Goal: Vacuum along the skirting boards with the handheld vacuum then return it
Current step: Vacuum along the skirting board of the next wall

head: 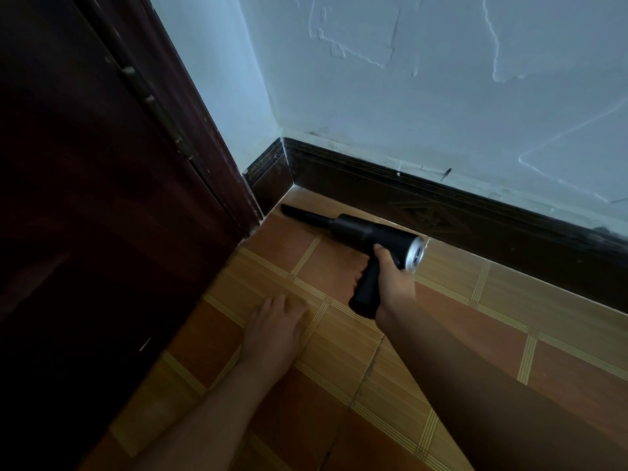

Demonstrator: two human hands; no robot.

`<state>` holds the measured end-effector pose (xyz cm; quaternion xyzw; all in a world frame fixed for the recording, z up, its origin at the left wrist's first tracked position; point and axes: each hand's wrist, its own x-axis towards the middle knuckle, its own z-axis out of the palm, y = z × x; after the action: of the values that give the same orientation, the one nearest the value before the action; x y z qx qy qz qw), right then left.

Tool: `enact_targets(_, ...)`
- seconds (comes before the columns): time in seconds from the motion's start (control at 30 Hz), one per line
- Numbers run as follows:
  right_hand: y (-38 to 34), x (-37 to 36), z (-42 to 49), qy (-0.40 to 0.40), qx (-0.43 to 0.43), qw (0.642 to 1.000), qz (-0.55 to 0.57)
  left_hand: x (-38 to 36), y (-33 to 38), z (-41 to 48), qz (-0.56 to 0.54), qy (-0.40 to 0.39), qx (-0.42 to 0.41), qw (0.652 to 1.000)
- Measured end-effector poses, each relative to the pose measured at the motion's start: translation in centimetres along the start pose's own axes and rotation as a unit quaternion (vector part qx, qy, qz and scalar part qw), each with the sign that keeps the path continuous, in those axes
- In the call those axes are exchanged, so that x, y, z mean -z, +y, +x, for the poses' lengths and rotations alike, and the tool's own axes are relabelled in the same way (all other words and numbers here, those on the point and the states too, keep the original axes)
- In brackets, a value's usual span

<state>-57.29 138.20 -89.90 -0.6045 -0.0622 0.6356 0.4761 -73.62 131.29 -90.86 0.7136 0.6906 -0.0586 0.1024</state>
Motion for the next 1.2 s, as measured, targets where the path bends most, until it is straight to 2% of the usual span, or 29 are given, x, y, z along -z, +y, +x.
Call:
enact_targets(0.27, -2.0, 1.0, -0.3, 0.026, 0.015, 0.997, 0.070, -0.3, -0.2, 0.1, 0.011, -0.010, 0.002, 1.000)
enact_targets(0.63, -2.3, 5.2, -1.4, 0.037, 0.003, 0.996, 0.078, -0.1, 0.5, -0.6, 0.044, -0.026, 0.001, 0.999)
enact_targets(0.83, -3.6, 9.4, -2.9, 0.045, 0.022, 0.997, 0.067, -0.2, 1.8, -1.4, 0.068, -0.036, 0.042, 0.996)
enact_targets(1.03, -5.2, 12.5, -4.9, 0.029, 0.036, 0.998, 0.034, 0.9, 3.3, -3.0, 0.037, 0.011, 0.041, 0.998)
enact_targets(1.2, -6.9, 14.3, -7.7, -0.036, 0.052, 0.998, -0.013, 2.4, 4.6, -5.2, -0.054, 0.065, 0.040, 0.996)
